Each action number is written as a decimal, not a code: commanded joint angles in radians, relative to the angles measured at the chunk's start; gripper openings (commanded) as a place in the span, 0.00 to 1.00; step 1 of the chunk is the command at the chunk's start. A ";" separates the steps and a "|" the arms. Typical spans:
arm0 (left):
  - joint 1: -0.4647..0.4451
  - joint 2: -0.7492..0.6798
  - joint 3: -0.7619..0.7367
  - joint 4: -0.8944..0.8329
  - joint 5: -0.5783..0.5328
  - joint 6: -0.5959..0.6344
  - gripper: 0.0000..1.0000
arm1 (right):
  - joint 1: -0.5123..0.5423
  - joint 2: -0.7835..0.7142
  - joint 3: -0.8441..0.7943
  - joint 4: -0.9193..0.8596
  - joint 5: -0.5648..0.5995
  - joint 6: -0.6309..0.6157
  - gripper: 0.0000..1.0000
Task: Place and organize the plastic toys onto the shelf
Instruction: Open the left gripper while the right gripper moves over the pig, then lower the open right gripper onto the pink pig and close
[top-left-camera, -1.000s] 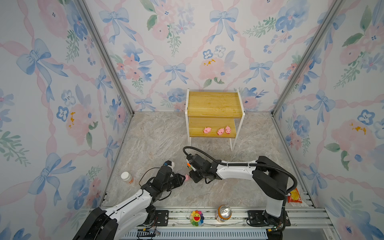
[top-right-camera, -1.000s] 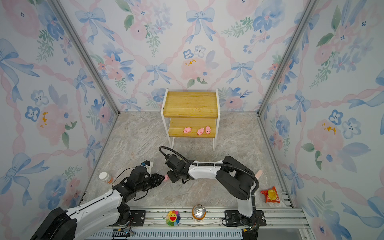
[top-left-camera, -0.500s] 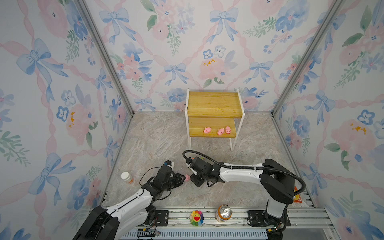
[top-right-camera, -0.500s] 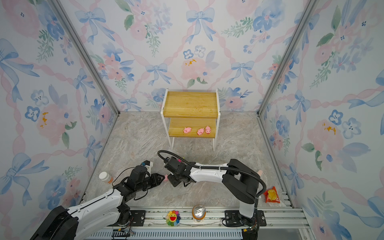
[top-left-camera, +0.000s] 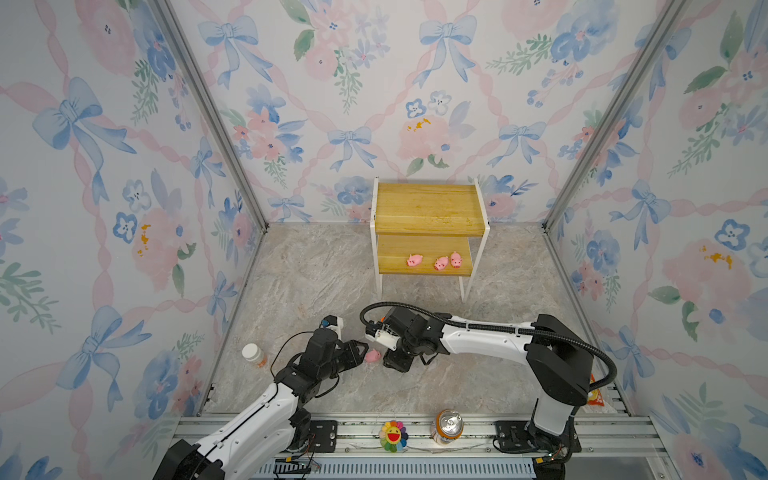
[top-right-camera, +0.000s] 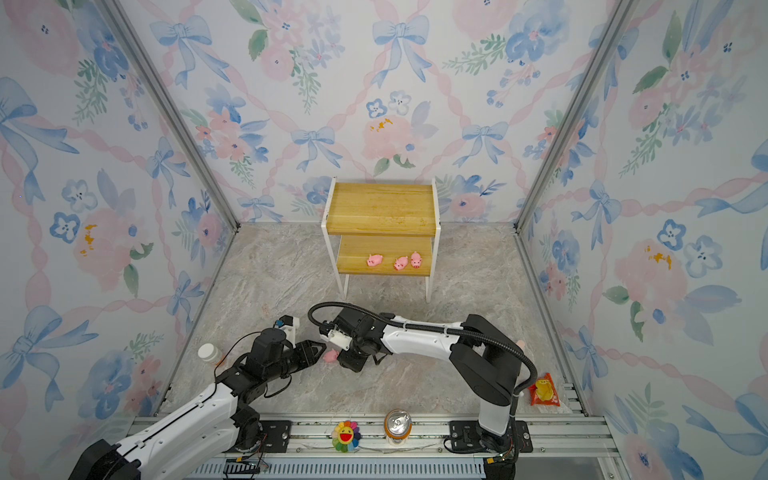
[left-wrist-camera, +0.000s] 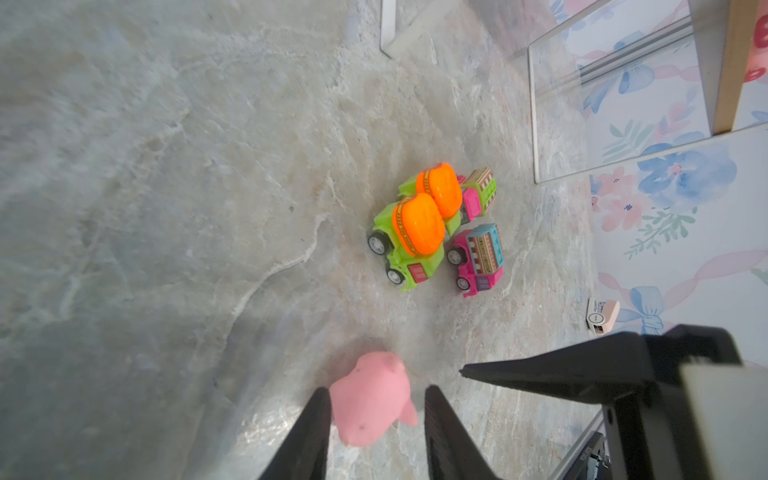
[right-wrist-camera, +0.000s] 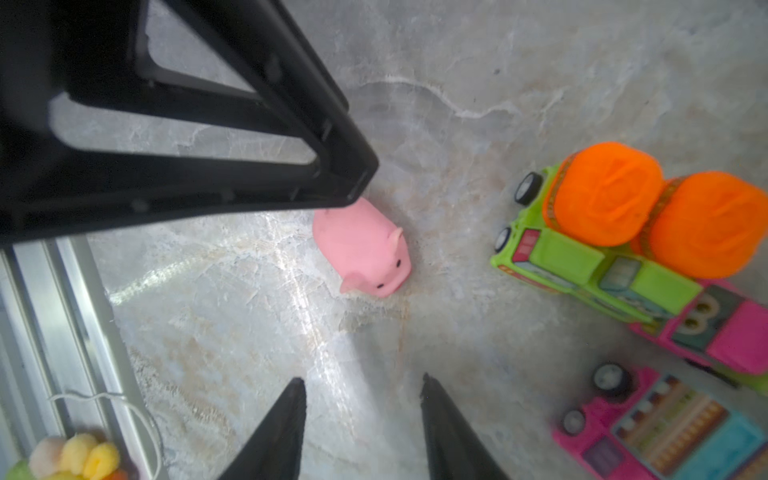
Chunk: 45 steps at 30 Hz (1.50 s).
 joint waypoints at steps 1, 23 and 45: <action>0.030 -0.020 0.001 -0.043 0.017 0.016 0.39 | -0.040 -0.020 0.042 -0.064 -0.101 -0.130 0.47; 0.086 -0.042 -0.026 -0.068 0.009 0.044 0.45 | -0.022 0.105 0.145 -0.096 -0.129 -0.395 0.51; 0.153 -0.036 -0.053 -0.071 0.025 0.062 0.48 | -0.031 0.203 0.251 -0.116 -0.161 -0.536 0.47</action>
